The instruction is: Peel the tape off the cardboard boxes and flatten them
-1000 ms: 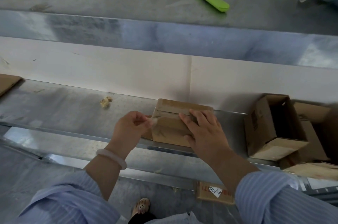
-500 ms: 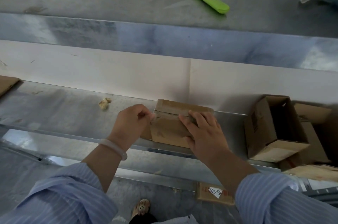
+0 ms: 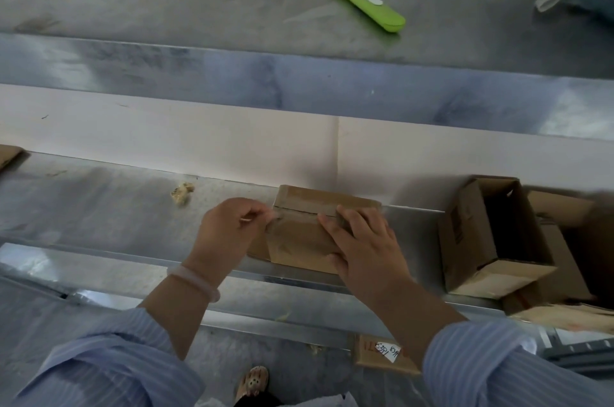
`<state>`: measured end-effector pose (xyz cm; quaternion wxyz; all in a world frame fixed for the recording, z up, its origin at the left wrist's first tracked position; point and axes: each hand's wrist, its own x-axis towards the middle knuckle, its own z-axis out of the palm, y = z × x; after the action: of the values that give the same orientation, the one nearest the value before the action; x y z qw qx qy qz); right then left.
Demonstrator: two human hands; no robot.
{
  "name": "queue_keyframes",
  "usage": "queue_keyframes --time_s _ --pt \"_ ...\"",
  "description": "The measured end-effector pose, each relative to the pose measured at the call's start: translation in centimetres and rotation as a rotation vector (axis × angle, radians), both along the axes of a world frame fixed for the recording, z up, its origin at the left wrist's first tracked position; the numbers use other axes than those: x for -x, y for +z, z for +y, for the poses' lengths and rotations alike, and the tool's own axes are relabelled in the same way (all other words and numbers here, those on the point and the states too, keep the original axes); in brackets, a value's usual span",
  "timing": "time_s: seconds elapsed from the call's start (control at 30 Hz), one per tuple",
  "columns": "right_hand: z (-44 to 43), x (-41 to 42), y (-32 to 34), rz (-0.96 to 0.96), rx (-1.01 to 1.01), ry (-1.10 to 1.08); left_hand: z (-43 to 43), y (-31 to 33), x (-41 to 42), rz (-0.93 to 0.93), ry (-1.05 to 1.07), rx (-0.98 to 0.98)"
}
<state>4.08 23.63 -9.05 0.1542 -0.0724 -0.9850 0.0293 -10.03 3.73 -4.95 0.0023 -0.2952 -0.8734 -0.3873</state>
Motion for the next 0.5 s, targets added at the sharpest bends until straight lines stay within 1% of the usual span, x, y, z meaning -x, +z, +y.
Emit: queue_keyframes --time_s 0.1,0.23,0.27,0.37,0.5 --pt "0.0 0.0 -0.1 0.002 0.005 0.004 -1.2 0.4 1.1 0.014 -0.165 0.112" --pt "0.1 0.0 -0.1 0.016 0.011 0.001 -0.6 0.6 1.7 -0.102 -0.143 0.150" --pt "0.1 -0.1 -0.1 0.021 0.013 0.002 -0.4 0.6 1.9 -0.104 -0.141 0.168" --pt "0.1 -0.1 -0.1 0.025 0.017 0.010 -0.3 0.5 1.8 -0.023 -0.123 0.223" --pt "0.4 -0.3 -0.1 0.029 0.040 0.026 -0.1 -0.3 1.0 0.120 -0.113 0.189"
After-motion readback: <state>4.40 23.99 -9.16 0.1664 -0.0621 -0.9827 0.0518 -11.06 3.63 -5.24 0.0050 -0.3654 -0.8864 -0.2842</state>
